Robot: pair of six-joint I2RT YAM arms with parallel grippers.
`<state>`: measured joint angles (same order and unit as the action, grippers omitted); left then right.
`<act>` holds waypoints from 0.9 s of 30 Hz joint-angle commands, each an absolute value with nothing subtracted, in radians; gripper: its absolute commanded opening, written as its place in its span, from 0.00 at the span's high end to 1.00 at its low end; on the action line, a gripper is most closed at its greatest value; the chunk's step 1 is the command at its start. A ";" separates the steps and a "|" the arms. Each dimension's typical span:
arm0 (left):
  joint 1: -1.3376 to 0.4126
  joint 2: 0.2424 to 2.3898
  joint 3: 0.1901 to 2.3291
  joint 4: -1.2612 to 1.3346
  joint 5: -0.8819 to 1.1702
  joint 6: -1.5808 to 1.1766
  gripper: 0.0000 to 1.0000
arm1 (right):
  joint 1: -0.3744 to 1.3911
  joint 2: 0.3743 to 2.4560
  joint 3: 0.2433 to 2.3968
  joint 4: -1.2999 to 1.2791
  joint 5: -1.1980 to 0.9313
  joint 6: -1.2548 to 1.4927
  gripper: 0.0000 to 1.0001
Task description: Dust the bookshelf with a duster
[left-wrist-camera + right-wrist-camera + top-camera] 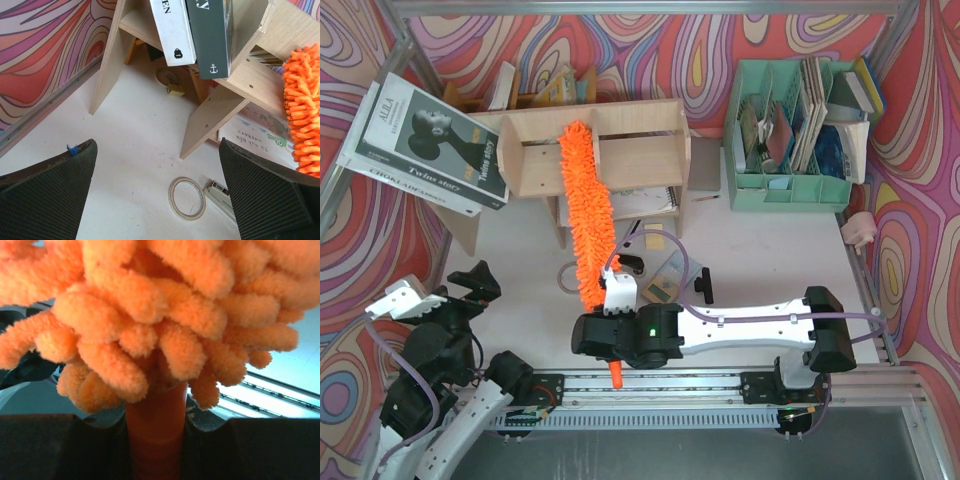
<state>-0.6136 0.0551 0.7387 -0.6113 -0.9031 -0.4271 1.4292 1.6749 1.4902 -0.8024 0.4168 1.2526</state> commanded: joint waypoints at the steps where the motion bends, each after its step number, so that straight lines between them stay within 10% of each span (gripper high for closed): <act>1: -0.610 0.038 0.749 -0.611 -0.916 -0.431 0.02 | 1.409 1.646 1.471 -0.787 0.439 1.292 1.00; 27: -0.609 0.041 0.747 -0.614 -0.919 -0.433 0.02 | 1.407 1.748 1.639 -0.865 0.430 1.193 1.00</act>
<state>-0.6136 0.0536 0.7387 -0.6117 -0.9031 -0.4271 1.4063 1.8496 1.6939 -0.7979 0.3325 1.0920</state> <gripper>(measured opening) 0.984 0.331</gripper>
